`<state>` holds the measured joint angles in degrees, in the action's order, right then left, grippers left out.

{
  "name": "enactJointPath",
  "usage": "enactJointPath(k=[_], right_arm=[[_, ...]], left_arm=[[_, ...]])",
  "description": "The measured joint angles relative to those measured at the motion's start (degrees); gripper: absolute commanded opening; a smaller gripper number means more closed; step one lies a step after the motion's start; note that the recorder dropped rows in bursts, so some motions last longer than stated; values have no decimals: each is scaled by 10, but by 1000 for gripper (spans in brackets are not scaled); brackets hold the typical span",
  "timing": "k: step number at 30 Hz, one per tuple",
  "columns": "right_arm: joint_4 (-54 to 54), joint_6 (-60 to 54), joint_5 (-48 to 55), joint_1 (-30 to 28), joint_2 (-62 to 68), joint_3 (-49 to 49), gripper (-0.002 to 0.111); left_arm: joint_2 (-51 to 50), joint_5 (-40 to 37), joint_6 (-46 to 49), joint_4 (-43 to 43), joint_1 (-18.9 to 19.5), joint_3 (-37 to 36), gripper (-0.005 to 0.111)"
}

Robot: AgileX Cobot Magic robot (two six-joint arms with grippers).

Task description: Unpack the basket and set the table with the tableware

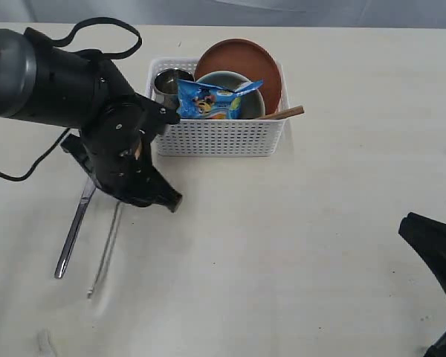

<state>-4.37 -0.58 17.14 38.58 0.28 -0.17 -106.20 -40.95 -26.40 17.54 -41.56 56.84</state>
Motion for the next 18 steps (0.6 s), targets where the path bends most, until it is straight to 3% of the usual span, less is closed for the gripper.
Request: enactJointPath(k=[6,18], right_arm=[[0,0,0,0,0,0,0],[0,0,0,0,0,0,0]], left_arm=[[17,-104,-16,118,0,0,0],[-26,-111,-29,158,-10,0,0]])
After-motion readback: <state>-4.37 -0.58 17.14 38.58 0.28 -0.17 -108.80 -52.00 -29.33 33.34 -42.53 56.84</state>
